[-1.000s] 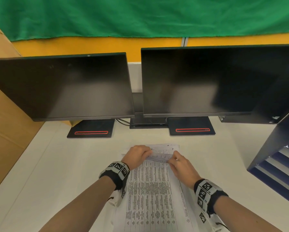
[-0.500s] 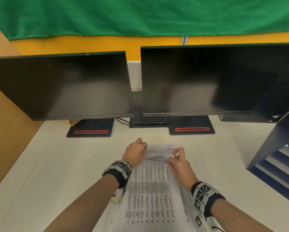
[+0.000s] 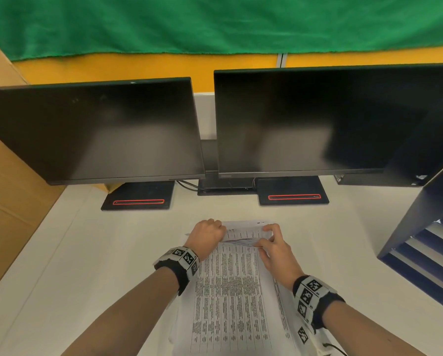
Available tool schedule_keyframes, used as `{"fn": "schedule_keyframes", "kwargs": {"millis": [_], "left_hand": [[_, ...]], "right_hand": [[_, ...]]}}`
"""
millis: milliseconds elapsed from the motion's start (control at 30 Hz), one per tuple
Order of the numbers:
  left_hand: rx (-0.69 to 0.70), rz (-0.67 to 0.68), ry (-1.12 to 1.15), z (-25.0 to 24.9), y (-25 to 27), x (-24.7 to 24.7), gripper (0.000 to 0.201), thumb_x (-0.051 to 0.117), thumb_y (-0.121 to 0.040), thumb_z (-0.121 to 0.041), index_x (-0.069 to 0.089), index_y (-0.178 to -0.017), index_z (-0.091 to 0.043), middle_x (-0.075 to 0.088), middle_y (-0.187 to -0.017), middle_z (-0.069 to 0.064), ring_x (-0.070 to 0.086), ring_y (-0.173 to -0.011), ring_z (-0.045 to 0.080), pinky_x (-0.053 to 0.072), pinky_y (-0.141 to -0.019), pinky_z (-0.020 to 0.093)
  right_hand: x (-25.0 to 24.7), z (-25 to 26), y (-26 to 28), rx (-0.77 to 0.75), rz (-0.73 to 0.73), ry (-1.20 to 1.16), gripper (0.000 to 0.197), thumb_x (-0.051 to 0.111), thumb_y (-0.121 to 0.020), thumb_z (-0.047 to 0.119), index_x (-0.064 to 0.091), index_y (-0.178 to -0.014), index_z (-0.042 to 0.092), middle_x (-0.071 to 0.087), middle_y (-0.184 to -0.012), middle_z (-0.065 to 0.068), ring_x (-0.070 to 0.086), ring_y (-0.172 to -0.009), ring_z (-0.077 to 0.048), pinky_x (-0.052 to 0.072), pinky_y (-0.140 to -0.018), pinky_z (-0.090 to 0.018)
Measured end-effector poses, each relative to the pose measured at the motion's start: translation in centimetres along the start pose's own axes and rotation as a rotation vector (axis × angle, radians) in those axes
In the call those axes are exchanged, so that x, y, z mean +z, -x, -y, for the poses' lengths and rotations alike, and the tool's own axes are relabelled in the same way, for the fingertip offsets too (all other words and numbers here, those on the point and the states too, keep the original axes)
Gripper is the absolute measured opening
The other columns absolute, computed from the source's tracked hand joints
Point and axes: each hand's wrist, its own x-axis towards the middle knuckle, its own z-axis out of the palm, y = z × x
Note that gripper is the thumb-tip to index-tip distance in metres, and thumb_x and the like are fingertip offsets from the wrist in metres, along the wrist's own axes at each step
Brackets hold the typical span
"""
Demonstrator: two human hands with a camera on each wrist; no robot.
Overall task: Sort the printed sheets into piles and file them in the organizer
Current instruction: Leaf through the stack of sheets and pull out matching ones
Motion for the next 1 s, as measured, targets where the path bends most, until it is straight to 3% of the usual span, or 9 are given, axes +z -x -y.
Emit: {"fn": "schedule_keyframes", "kwargs": {"millis": [67,133,233,300,333,500,767,867,1000], "left_hand": [[0.035,-0.020,0.011,0.2,0.3,0.6,0.023,0.083,-0.067,-0.019,0.068,-0.084,-0.019,0.069,-0.082,-0.001,0.058,-0.049,0.010,0.047,-0.048,0.022],[0.027,-0.065,0.057,0.2,0.6,1.1,0.030,0.087,-0.060,-0.023,0.069,-0.083,-0.023,0.071,-0.104,0.002,0.059,-0.045,0.008,0.050,-0.045,0.020],[0.050,-0.132,0.199,-0.1,1.0,0.7,0.014,0.073,-0.079,-0.016,0.067,-0.091,-0.019,0.053,-0.137,0.010,0.068,-0.086,0.020,0.057,-0.076,0.030],[0.088,-0.147,0.270,-0.2,0.8,0.6,0.015,0.057,-0.092,-0.023,0.065,-0.103,-0.016,0.050,-0.140,0.008,0.053,-0.120,0.024,0.044,-0.103,0.036],[0.083,-0.130,0.329,-0.1,0.7,0.5,0.018,0.051,-0.095,-0.026,0.064,-0.102,-0.016,0.055,-0.133,0.006,0.049,-0.122,0.021,0.041,-0.106,0.036],[-0.121,-0.103,0.497,1.0,-0.8,0.9,0.022,0.037,-0.099,-0.024,0.054,-0.087,-0.017,0.055,-0.092,-0.001,0.047,-0.088,0.015,0.046,-0.088,0.037],[-0.113,0.008,0.205,1.2,-1.7,-0.6,0.013,0.049,-0.092,-0.024,0.057,-0.101,-0.019,0.063,-0.099,-0.001,0.055,-0.090,0.018,0.040,-0.089,0.032],[-0.030,0.001,0.007,1.0,-1.5,-1.4,0.019,0.050,-0.093,-0.017,0.056,-0.111,-0.012,0.059,-0.105,0.005,0.055,-0.093,0.022,0.041,-0.084,0.033],[-0.008,-0.117,0.030,0.0,-0.8,-3.3,0.032,0.059,-0.089,-0.015,0.043,-0.117,-0.014,0.053,-0.106,0.004,0.050,-0.081,0.017,0.042,-0.081,0.031]], "right_hand": [[-0.1,0.1,0.0,-0.010,-0.008,-0.008,0.010,0.062,-0.087,0.009,0.069,-0.094,0.008,0.038,-0.133,-0.004,0.048,-0.082,-0.006,0.043,-0.081,-0.012],[0.0,0.1,0.0,-0.010,-0.012,-0.001,0.010,0.062,-0.087,0.009,0.069,-0.093,0.008,0.035,-0.137,-0.004,0.048,-0.081,-0.005,0.042,-0.080,-0.011],[0.3,-0.4,0.0,-0.020,-0.021,0.012,0.010,0.061,-0.086,0.007,0.068,-0.093,0.008,0.033,-0.139,-0.003,0.052,-0.080,-0.006,0.044,-0.080,-0.014],[0.6,-0.8,0.0,-0.023,-0.002,0.042,0.013,0.059,-0.087,0.007,0.069,-0.095,0.008,0.042,-0.133,-0.003,0.059,-0.086,-0.012,0.047,-0.081,-0.018],[0.8,-1.0,0.0,-0.027,0.001,0.050,0.014,0.059,-0.087,0.005,0.069,-0.096,0.009,0.050,-0.125,-0.004,0.061,-0.089,-0.016,0.047,-0.081,-0.020],[1.3,-1.5,0.0,-0.079,-0.033,0.042,0.017,0.064,-0.079,-0.003,0.070,-0.088,0.010,0.061,-0.088,-0.003,0.059,-0.082,-0.021,0.041,-0.075,-0.018],[0.4,-1.3,-0.3,-0.075,-0.076,0.196,0.016,0.072,-0.075,0.014,0.071,-0.082,0.028,0.066,-0.079,0.016,0.052,-0.084,-0.017,0.024,-0.073,-0.030],[0.2,-1.5,-0.9,-0.039,-0.035,0.175,0.014,0.065,-0.082,0.013,0.071,-0.088,0.025,0.067,-0.089,0.010,0.054,-0.093,-0.017,0.026,-0.077,-0.030],[0.1,-2.0,-1.4,-0.010,0.042,0.137,0.018,0.051,-0.091,0.017,0.068,-0.098,0.020,0.061,-0.103,0.006,0.049,-0.105,-0.014,0.026,-0.079,-0.028]]}}
